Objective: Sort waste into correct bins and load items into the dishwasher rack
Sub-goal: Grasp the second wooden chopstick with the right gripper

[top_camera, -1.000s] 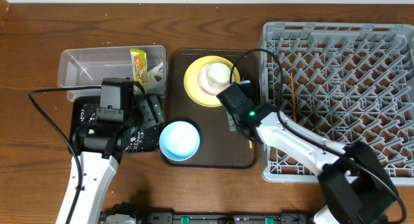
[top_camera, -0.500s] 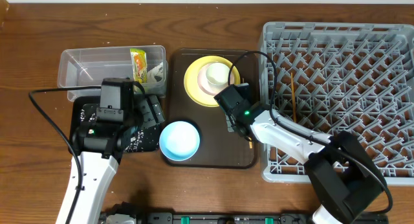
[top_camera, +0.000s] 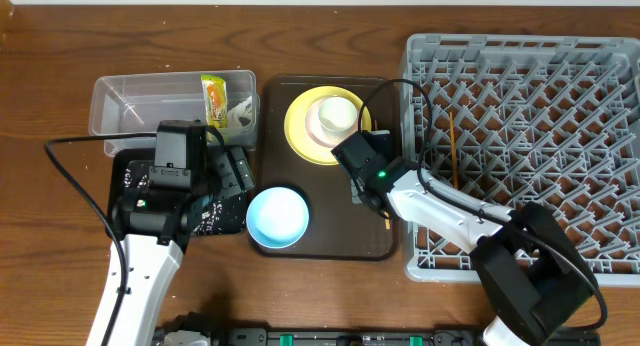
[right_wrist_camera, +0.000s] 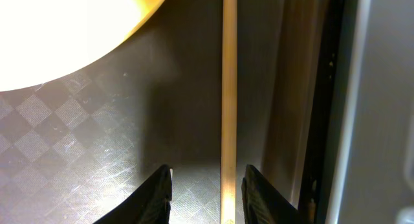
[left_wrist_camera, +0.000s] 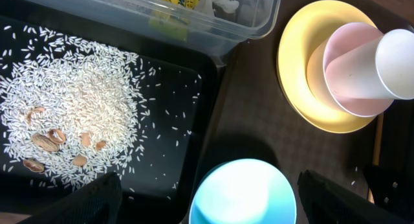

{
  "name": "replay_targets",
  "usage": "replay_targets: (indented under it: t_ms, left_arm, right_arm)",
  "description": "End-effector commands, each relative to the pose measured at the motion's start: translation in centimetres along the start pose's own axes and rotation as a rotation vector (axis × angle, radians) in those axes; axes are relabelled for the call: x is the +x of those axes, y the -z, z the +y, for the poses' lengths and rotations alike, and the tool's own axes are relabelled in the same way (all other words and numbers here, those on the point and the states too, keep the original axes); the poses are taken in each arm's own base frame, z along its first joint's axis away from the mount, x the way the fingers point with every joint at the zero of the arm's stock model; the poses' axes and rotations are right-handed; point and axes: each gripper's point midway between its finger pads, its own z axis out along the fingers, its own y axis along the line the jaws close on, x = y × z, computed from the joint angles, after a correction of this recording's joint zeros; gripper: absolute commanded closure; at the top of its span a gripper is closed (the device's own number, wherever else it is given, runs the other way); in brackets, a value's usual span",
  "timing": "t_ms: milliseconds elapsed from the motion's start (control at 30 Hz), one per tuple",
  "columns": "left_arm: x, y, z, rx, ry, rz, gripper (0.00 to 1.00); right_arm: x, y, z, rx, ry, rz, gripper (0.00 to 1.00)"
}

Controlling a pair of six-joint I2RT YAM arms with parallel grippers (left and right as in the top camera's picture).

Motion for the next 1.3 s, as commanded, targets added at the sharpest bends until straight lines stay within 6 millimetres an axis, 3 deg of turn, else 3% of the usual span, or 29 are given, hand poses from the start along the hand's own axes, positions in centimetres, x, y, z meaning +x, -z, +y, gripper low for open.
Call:
replay_targets:
  t_ms: [0,200,367,567,767,933,1267]
  left_arm:
    - [-0.6,0.5,0.0,-0.002,0.000,-0.021,0.10]
    - [-0.6,0.5,0.0,-0.002,0.000,-0.021,0.11]
    - [-0.6,0.5,0.0,-0.002,0.000,-0.021,0.11]
    - [-0.6,0.5,0.0,-0.002,0.000,-0.021,0.11]
    - [-0.6,0.5,0.0,-0.002,0.000,-0.021,0.11]
    - [-0.6,0.5,0.0,-0.002,0.000,-0.021,0.11]
    - [-0.6,0.5,0.0,-0.002,0.000,-0.021,0.10]
  right_arm:
    - [0.2,-0.6,-0.8,0.034,-0.036,0.004,0.64]
    - [0.5,-1.2,-1.5,0.048,-0.092,0.020,0.60]
    - [0.6,-1.3,-1.0,0.022,-0.093,0.031,0.71]
    - [1.3,-1.6,-0.6,0.002,-0.094,0.060,0.72]
    - [1.6,-1.5,1.0,-0.087,-0.102,0.091,0.77]
    - [1.5,-1.5,0.9,-0.079,-0.102,0.087,0.87]
    - [1.9,-1.6,-0.2,-0.026,-0.091,0.094,0.91]
